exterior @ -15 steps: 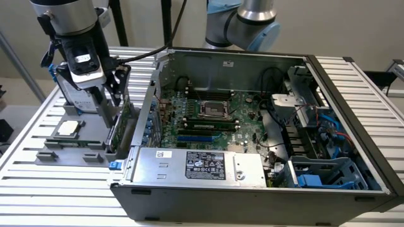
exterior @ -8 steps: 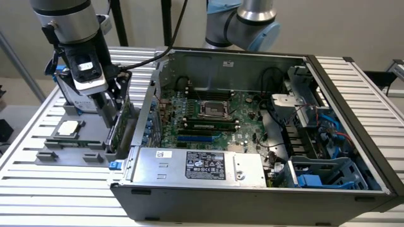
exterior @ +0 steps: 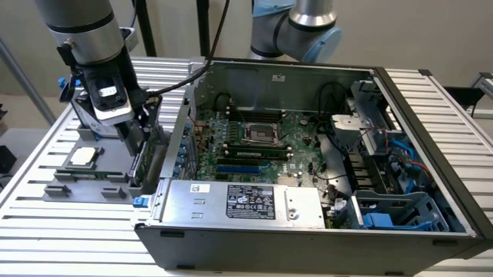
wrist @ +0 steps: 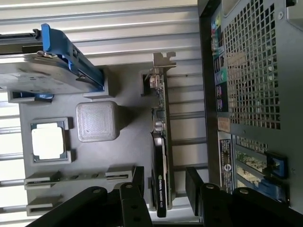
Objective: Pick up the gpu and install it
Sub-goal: 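Pick up the gpu and move the gpu toward the slot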
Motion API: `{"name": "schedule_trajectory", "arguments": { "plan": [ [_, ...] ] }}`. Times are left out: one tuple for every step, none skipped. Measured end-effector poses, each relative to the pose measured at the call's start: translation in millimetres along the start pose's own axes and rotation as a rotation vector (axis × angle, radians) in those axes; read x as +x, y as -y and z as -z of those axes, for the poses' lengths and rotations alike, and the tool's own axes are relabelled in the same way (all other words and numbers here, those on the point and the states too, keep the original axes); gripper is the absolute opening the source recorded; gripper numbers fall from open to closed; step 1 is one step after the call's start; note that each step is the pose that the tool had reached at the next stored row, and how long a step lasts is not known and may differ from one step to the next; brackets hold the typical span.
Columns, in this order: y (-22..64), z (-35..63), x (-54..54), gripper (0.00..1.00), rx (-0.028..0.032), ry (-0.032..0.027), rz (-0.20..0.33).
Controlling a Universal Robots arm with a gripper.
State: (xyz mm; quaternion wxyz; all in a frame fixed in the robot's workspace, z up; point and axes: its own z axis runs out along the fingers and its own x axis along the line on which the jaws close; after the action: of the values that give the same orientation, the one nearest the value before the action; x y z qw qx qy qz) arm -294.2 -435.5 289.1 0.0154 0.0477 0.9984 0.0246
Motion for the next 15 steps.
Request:
{"name": "schedule_trajectory", "arguments": {
  "plan": [
    [0.2,-1.9,0.0,0.48,0.0000,0.0000,0.000],
    [0.3,-3.7,0.1,0.48,-0.0001,0.0001,0.000],
    [0.4,-5.5,0.1,0.48,-0.0001,0.0001,0.000],
    [0.5,-7.3,0.2,0.48,-0.0001,0.0001,0.000],
    [0.6,-9.1,0.2,0.48,0.0000,0.0000,0.000],
    [0.7,-11.0,0.2,0.48,0.0000,0.0001,0.000],
    [0.8,-12.7,0.3,0.48,0.0000,0.0000,0.000],
    [0.9,-14.5,0.2,0.48,0.0000,0.0000,0.000],
    [0.9,-16.4,0.2,0.48,-0.0001,0.0001,0.000],
    [1.0,-18.1,0.2,0.48,-0.0001,0.0001,0.000],
    [1.1,-20.1,0.2,0.48,-0.0001,0.0000,0.000],
    [1.2,-21.8,0.2,0.48,-0.0001,0.0001,0.000],
    [1.3,-23.7,0.3,0.48,-0.0001,-0.0001,0.000],
    [1.4,-25.5,0.3,0.48,-0.0001,0.0000,0.000],
    [1.5,-27.3,0.3,0.48,-0.0001,0.0001,0.000]
  ]
}}
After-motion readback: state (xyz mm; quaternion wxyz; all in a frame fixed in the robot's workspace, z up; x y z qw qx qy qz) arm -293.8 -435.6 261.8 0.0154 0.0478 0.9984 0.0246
